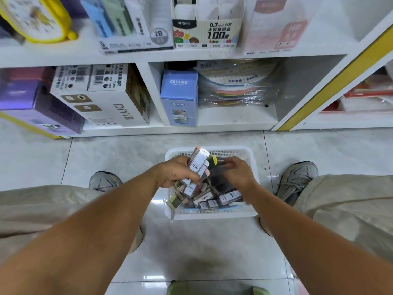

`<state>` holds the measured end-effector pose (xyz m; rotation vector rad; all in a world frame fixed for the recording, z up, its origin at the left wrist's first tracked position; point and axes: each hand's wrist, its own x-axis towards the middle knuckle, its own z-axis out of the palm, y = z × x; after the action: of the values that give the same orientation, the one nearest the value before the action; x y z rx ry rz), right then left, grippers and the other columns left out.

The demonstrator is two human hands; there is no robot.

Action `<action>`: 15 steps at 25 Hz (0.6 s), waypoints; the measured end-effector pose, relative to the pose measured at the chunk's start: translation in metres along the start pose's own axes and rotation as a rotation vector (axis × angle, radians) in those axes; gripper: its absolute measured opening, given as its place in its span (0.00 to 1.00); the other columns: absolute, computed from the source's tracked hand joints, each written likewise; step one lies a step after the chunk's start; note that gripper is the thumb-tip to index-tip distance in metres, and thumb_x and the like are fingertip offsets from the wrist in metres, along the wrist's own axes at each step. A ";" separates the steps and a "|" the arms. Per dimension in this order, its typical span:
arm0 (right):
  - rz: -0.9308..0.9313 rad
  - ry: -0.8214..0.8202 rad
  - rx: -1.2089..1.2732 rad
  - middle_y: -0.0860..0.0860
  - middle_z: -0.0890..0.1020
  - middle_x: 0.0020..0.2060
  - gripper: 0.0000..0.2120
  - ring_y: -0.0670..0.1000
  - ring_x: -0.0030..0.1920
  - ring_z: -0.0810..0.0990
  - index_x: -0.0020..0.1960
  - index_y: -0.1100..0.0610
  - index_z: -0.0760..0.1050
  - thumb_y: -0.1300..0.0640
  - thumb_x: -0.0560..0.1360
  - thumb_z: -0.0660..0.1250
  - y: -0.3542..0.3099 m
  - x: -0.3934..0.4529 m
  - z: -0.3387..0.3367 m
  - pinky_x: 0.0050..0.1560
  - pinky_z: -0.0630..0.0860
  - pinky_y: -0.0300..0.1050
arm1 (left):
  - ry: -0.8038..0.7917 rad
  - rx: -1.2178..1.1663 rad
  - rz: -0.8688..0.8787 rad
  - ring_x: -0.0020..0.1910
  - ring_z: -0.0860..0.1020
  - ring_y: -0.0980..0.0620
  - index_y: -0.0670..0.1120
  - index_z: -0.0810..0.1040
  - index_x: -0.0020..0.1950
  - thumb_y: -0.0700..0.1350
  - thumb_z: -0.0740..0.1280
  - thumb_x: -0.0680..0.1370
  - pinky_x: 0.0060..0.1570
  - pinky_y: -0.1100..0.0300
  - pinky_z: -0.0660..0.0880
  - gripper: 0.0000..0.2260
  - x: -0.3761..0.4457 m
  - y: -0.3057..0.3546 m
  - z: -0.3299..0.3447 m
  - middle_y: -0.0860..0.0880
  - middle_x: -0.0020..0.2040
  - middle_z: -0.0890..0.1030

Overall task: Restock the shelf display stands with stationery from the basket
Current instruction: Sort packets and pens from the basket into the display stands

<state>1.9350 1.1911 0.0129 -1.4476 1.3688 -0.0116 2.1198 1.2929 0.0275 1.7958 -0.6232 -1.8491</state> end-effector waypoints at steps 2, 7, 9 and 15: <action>-0.019 -0.025 -0.021 0.52 0.85 0.50 0.19 0.51 0.49 0.81 0.60 0.58 0.80 0.72 0.73 0.63 -0.008 -0.007 -0.004 0.47 0.79 0.41 | 0.032 -0.039 0.000 0.52 0.83 0.42 0.44 0.80 0.57 0.32 0.73 0.66 0.53 0.44 0.80 0.21 -0.011 0.007 -0.004 0.40 0.53 0.84; -0.046 -0.274 0.461 0.59 0.86 0.50 0.15 0.57 0.45 0.85 0.60 0.58 0.79 0.69 0.76 0.66 -0.057 -0.027 -0.027 0.47 0.81 0.50 | -0.094 -0.179 0.100 0.50 0.83 0.38 0.40 0.78 0.59 0.30 0.71 0.70 0.48 0.46 0.81 0.19 -0.050 0.040 -0.009 0.36 0.53 0.83; -0.114 -0.319 0.586 0.61 0.84 0.45 0.11 0.55 0.38 0.83 0.58 0.61 0.79 0.68 0.78 0.66 -0.087 -0.036 -0.045 0.42 0.80 0.47 | -0.147 -0.251 0.153 0.48 0.83 0.38 0.40 0.80 0.57 0.30 0.70 0.70 0.47 0.46 0.81 0.17 -0.072 0.062 -0.011 0.35 0.52 0.82; -0.413 -0.417 0.506 0.57 0.83 0.39 0.07 0.51 0.32 0.78 0.55 0.63 0.79 0.66 0.78 0.68 -0.187 -0.080 -0.112 0.34 0.77 0.38 | -0.227 -0.385 0.363 0.42 0.83 0.41 0.38 0.79 0.57 0.30 0.66 0.72 0.41 0.49 0.81 0.14 -0.159 0.142 -0.018 0.35 0.47 0.82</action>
<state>1.9677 1.1261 0.2333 -1.1885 0.6491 -0.2868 2.1446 1.2822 0.2401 1.1540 -0.5806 -1.7834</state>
